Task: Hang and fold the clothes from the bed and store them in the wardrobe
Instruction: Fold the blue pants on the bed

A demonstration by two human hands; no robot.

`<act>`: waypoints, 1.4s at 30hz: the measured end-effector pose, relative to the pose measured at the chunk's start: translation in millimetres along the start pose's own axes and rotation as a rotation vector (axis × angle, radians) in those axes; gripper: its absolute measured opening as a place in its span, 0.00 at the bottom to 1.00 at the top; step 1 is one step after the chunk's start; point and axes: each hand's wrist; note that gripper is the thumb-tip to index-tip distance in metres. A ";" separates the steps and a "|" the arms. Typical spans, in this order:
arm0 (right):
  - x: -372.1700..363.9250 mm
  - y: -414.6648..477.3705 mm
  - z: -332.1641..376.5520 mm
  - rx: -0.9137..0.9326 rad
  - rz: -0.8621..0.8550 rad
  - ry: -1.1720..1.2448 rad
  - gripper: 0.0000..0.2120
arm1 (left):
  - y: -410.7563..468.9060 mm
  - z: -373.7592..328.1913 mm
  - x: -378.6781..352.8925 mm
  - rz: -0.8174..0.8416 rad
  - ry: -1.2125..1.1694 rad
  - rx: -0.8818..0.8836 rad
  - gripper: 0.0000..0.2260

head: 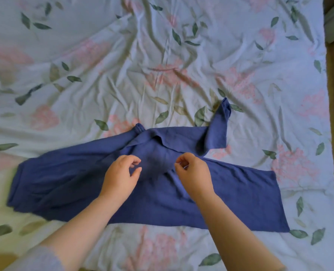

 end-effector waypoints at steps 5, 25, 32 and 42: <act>-26.9 16.9 31.7 0.114 -0.047 -0.179 0.04 | 3.6 39.5 26.1 -0.037 0.113 0.018 0.15; -22.0 46.4 40.9 0.180 -0.349 -0.188 0.04 | 2.7 87.7 42.1 -0.036 0.218 0.051 0.05; 1.7 -4.7 -13.3 0.317 -0.372 -0.281 0.04 | -46.7 71.8 52.8 -0.001 0.172 -0.127 0.08; 8.0 -57.3 -85.7 0.383 -0.377 -0.459 0.11 | -96.0 66.6 19.2 0.216 0.182 -0.161 0.05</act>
Point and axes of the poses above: each hand's wrist, its own y-axis towards the middle knuckle, its own x-axis out of the back of the hand, z = x × y, and after that the axes turned 12 degrees about -x, right-handed
